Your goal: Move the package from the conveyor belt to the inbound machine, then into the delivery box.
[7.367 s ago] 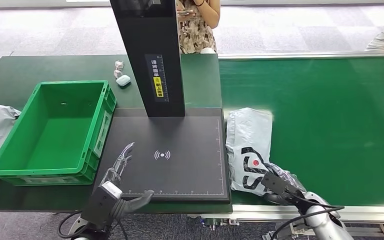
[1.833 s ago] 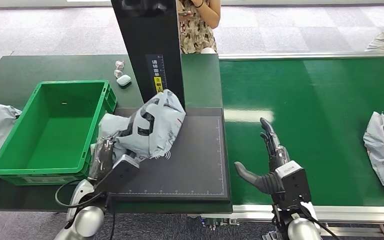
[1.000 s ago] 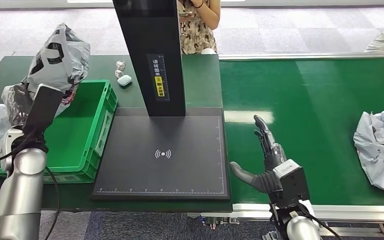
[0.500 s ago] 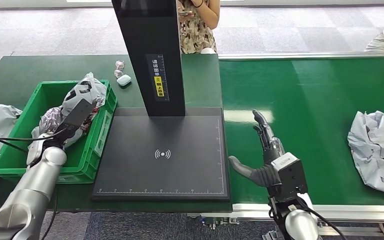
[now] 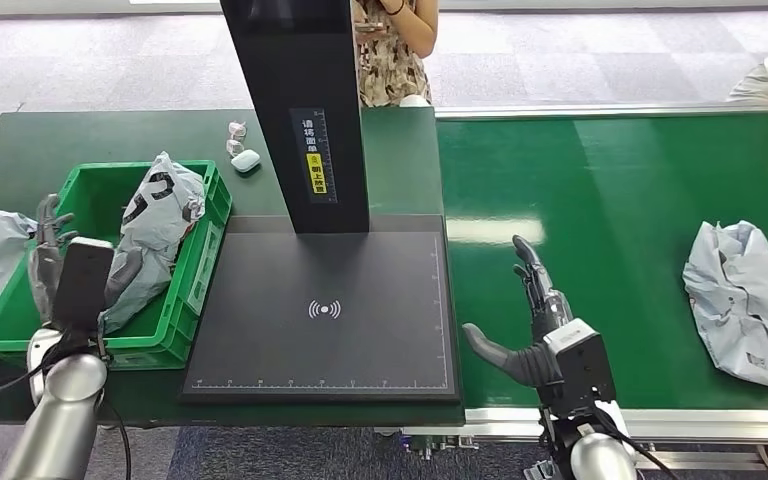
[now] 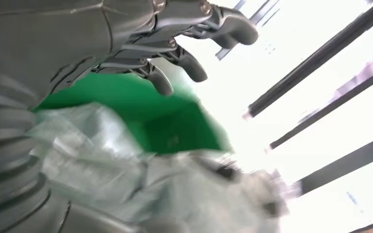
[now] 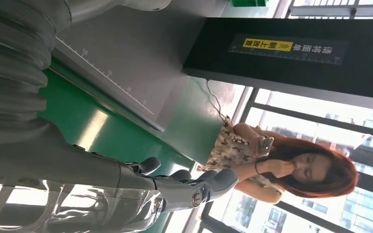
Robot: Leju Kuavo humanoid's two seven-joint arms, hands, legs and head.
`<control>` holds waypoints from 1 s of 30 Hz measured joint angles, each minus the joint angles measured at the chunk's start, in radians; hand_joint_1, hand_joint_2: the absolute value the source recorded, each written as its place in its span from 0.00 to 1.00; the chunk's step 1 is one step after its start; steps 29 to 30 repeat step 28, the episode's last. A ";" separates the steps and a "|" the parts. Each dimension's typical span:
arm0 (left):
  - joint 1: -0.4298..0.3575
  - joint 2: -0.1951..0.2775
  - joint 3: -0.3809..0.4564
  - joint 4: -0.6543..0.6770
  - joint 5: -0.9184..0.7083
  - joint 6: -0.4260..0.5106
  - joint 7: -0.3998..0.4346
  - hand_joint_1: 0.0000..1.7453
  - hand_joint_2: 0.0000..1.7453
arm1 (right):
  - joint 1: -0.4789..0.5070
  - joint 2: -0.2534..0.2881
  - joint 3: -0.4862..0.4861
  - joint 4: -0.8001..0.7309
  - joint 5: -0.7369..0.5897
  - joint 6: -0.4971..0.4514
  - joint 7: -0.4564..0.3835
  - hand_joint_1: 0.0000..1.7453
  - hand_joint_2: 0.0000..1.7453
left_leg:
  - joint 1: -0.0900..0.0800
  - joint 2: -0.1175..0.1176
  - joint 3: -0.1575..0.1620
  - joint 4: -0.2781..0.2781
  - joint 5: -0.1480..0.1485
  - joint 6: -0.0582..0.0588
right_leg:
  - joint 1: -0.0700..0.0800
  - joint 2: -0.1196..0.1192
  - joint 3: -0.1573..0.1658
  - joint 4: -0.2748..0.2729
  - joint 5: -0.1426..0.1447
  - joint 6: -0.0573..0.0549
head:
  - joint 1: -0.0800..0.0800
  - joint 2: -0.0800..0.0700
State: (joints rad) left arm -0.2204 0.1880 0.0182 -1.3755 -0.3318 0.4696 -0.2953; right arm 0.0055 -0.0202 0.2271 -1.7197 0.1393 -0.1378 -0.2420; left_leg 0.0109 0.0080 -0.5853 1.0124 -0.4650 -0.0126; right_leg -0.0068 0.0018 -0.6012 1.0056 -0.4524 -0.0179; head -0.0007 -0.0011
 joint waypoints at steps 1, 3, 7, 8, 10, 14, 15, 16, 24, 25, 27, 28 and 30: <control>0.048 -0.010 0.000 -0.092 0.002 0.043 -0.037 0.00 1.00 | 0.007 0.000 0.000 -0.004 0.006 0.000 -0.001 0.00 1.00 | 0.000 0.000 0.000 0.000 -0.001 0.000 | 0.000 0.000 0.000 0.000 -0.001 0.000 | 0.000 0.000; 0.139 -0.032 -0.005 -0.254 -0.010 0.110 -0.107 0.00 1.00 | 0.025 0.000 -0.002 -0.013 0.020 0.000 -0.002 0.00 1.00 | 0.000 0.000 0.000 0.000 -0.002 0.001 | 0.000 0.000 0.000 -0.001 -0.002 0.001 | 0.000 0.000; 0.277 -0.075 -0.081 -0.476 -0.109 0.101 -0.130 0.00 1.00 | 0.067 0.002 -0.006 -0.034 0.038 0.010 -0.008 0.00 1.00 | 0.000 -0.002 0.000 0.000 -0.004 0.003 | 0.000 -0.003 0.002 -0.002 -0.004 0.003 | 0.000 0.000; 0.297 -0.081 -0.117 -0.512 -0.127 0.071 -0.110 0.00 1.00 | 0.075 0.003 -0.006 -0.036 0.038 0.015 -0.010 0.00 1.00 | 0.000 -0.002 0.000 0.000 -0.004 0.003 | 0.000 -0.004 0.002 -0.002 -0.004 0.003 | 0.000 0.000; 0.318 -0.090 -0.190 -0.556 -0.132 -0.017 -0.056 0.00 1.00 | 0.082 0.006 -0.005 -0.035 0.033 0.023 -0.012 0.00 1.00 | 0.000 -0.003 0.000 0.000 -0.004 0.003 | 0.000 -0.004 0.002 -0.002 -0.004 0.003 | 0.000 0.000; 0.319 -0.110 -0.319 -0.556 -0.058 -0.287 0.070 0.00 1.00 | 0.079 0.017 0.010 -0.005 0.033 0.007 0.011 0.00 1.00 | 0.000 -0.003 0.001 0.000 -0.004 0.003 | 0.000 -0.004 0.003 -0.002 -0.004 0.003 | 0.000 0.000; 0.319 -0.119 -0.346 -0.544 -0.038 -0.340 0.087 0.00 1.00 | 0.078 0.022 0.017 0.006 0.032 -0.001 0.021 0.00 1.00 | 0.000 -0.002 0.001 0.000 -0.003 0.003 | 0.000 -0.004 0.003 -0.002 -0.003 0.002 | 0.000 0.000; 0.318 -0.128 -0.370 -0.532 -0.017 -0.377 0.094 0.00 1.00 | 0.079 0.027 0.023 0.017 0.030 -0.008 0.031 0.00 1.00 | 0.000 -0.002 0.001 0.000 -0.003 0.003 | 0.000 -0.004 0.003 -0.002 -0.003 0.002 | 0.000 0.000; 0.354 -0.181 -0.458 -0.487 0.011 -0.450 0.133 0.00 1.00 | 0.135 0.048 0.037 0.048 0.031 -0.053 0.093 0.00 1.00 | 0.000 -0.003 0.001 0.000 -0.004 0.003 | 0.000 -0.004 0.003 -0.001 -0.004 0.002 | 0.000 0.000; 0.357 -0.185 -0.461 -0.485 0.008 -0.457 0.134 0.00 1.00 | 0.149 0.048 0.037 0.046 0.037 -0.060 0.094 0.00 1.00 | 0.000 -0.003 0.001 0.000 -0.004 0.002 | 0.000 -0.004 0.003 -0.001 -0.005 0.002 | 0.000 0.000; 0.359 -0.192 -0.462 -0.480 0.005 -0.470 0.135 0.00 1.00 | 0.177 0.048 0.037 0.037 0.050 -0.072 0.094 0.00 1.00 | 0.000 -0.003 0.001 0.000 -0.004 0.002 | 0.000 -0.004 0.003 -0.001 -0.005 0.002 | 0.000 0.000; 0.359 -0.193 -0.462 -0.478 0.005 -0.474 0.134 0.00 1.00 | 0.184 0.048 0.037 0.034 0.053 -0.075 0.094 0.00 1.00 | 0.000 -0.003 0.000 0.000 -0.004 0.002 | 0.000 -0.004 0.003 -0.001 -0.005 0.002 | 0.000 0.000; 0.359 -0.193 -0.462 -0.478 0.005 -0.474 0.134 0.00 1.00 | 0.184 0.048 0.037 0.034 0.053 -0.075 0.094 0.00 1.00 | 0.000 -0.003 0.000 0.000 -0.004 0.002 | 0.000 -0.004 0.003 -0.001 -0.005 0.002 | 0.000 0.000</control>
